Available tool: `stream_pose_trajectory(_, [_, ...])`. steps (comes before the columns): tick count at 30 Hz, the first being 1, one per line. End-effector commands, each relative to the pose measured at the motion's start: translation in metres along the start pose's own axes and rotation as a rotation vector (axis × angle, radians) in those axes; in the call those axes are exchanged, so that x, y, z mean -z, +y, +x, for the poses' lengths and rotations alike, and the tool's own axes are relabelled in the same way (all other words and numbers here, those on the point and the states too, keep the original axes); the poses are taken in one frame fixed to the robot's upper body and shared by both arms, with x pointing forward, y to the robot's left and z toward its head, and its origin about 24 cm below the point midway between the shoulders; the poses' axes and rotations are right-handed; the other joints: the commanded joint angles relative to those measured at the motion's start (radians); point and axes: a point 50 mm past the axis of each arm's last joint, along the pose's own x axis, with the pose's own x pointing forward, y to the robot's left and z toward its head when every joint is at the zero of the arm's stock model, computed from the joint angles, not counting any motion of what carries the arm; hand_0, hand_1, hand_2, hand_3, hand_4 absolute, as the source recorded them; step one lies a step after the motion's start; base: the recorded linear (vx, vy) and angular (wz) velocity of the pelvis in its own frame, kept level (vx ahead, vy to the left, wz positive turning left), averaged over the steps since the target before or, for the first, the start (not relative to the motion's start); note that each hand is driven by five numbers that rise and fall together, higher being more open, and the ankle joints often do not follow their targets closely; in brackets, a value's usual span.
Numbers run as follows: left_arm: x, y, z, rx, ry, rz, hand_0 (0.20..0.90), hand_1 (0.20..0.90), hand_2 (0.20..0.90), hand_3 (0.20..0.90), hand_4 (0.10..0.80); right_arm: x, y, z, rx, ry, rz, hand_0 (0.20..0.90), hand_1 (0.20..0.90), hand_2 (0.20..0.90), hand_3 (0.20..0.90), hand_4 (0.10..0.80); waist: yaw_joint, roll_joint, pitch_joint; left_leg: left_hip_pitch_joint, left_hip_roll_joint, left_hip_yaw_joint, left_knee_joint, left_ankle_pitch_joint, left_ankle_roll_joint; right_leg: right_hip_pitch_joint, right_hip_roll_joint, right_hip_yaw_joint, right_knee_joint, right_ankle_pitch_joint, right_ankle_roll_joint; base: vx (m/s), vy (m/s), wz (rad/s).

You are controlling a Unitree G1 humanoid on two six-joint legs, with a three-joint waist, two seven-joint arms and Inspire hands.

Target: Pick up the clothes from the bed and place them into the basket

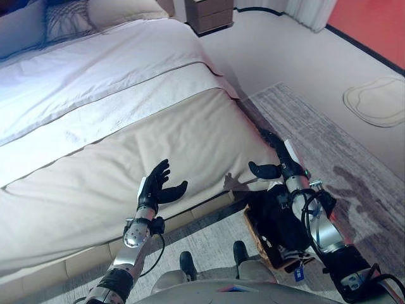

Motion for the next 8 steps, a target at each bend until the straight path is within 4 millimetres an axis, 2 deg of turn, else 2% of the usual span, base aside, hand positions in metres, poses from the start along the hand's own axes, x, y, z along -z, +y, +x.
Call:
stream_pose_trajectory(1, [-0.033,0.009,0.015,0.015,-0.160,0.057,0.900,0.900,0.900,0.900,0.800,-0.029,-0.008,0.013,0.033,-0.177,0.031,0.900,0.900,0.900,0.900,0.800,0.027,-0.044,-0.091,0.009,-0.029,-0.053,0.007,-0.087,0.017,0.031,0.008,-0.029,0.008,-0.046,-0.016,0.060,0.029,0.17])
stream_pose_trajectory(8, [-0.022,0.009,0.009,0.056,-0.107,0.026,0.900,0.900,0.900,0.900,0.800,-0.025,0.006,0.011,-0.027,-0.146,0.052,0.900,0.900,0.900,0.900,0.800,0.074,-0.063,-0.095,0.006,-0.032,-0.096,0.007,-0.073,0.020,0.059,0.000,-0.081,0.012,-0.057,-0.018,0.064,0.005,0.24])
